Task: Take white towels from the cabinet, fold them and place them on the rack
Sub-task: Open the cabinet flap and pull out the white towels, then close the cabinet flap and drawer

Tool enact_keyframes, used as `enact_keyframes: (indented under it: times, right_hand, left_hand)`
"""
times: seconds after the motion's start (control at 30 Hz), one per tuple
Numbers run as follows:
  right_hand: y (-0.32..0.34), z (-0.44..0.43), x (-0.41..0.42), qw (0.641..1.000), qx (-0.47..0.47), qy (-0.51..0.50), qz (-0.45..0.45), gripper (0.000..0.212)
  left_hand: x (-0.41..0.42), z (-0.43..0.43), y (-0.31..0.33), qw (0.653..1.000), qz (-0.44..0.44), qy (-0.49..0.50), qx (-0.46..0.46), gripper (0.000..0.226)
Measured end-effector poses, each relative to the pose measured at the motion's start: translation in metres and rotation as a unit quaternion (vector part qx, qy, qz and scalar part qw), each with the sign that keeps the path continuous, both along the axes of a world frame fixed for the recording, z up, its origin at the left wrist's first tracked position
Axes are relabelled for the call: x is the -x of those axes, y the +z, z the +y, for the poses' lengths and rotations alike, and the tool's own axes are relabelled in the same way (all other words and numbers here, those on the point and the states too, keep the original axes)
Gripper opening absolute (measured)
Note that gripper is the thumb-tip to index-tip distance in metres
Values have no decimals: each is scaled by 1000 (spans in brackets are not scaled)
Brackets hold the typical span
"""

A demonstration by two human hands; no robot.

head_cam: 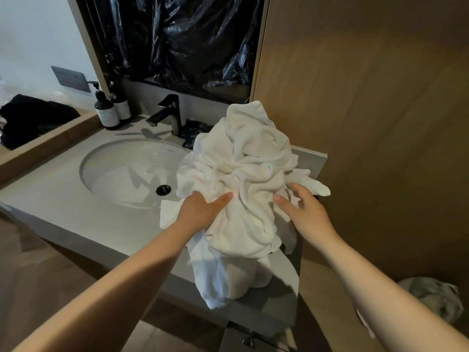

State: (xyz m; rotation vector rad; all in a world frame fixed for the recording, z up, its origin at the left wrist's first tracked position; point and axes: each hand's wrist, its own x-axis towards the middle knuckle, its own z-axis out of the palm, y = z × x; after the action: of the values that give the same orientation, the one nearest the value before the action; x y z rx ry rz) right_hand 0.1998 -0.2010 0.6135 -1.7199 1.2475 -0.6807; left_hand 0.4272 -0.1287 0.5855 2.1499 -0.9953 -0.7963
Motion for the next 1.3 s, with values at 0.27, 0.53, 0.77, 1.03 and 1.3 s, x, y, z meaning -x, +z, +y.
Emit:
enact_keyframes:
  times: [0.27,0.53,0.77,1.03,1.3]
  right_hand:
    - [11,49,44,992,67,1,108,58]
    - [10,99,108,983,84,-110,124,31]
    - [-17,153,200,969,25,-229,86,23]
    - [-43,228,303,934,-41,-352,42,23]
    - [-66,312,383,917,-48,-391,68,21]
  left_hand:
    - [40,60,66,961,-219,-162,41,62]
    - [115,63,86,907,-236,-327,123,56]
    - [199,59,68,851,-258,-444,112,54]
    - [306,82,40,793,-248,-549,93,54]
    - [399,147,14,763,-261,-590,45,52]
